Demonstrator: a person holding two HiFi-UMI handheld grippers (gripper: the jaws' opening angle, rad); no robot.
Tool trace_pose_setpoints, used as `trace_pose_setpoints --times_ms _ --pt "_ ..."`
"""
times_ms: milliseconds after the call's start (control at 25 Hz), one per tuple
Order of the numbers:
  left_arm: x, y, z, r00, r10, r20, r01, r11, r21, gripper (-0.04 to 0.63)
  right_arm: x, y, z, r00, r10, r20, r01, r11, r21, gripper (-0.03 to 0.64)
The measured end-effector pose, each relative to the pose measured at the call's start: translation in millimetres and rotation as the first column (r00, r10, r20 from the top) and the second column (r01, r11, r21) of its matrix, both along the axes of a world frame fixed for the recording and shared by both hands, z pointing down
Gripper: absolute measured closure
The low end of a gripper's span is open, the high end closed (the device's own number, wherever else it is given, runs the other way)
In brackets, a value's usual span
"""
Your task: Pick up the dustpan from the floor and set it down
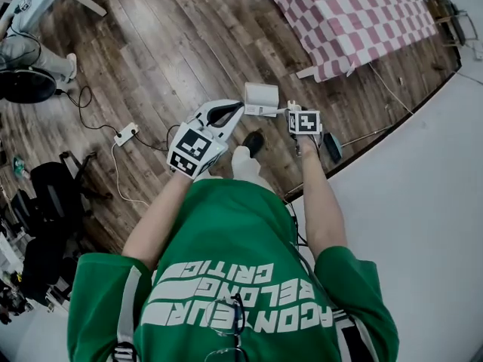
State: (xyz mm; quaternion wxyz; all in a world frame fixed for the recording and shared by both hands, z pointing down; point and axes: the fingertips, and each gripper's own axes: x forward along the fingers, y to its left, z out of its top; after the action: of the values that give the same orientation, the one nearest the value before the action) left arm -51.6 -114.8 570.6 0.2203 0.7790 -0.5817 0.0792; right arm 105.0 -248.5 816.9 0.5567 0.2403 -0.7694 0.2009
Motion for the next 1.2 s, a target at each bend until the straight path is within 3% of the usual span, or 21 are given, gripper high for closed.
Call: trace_pose_setpoints --times_ms 240,720,840,1200 --pt "-9.6 14.5 0.7 0.999 -0.028 0.03 0.028 1.0 -0.015 0.594 -1.1 2.1 24.7 0.991 -0.017 -0.129 0.012 0.999 -0.038 0.39" --pt "-10.1 18.8 3.1 0.998 -0.038 0.052 0.04 0.999 -0.027 0.594 -1.5 8.9 48.6 0.98 -0.012 -0.197 -0.004 0.997 -0.08 0.394" --pt "-8.9 20.6 2.5 0.998 -0.038 0.051 0.039 0.999 -0.025 0.594 4.5 6.5 50.4 0.973 0.038 -0.227 -0.056 0.996 -0.072 0.502" --pt "-8.4 24.7 2.7 0.998 -0.033 0.059 0.035 0.999 -0.031 0.594 7.3 5.6 50.5 0.972 0.049 -0.229 -0.065 0.996 -0.063 0.505"
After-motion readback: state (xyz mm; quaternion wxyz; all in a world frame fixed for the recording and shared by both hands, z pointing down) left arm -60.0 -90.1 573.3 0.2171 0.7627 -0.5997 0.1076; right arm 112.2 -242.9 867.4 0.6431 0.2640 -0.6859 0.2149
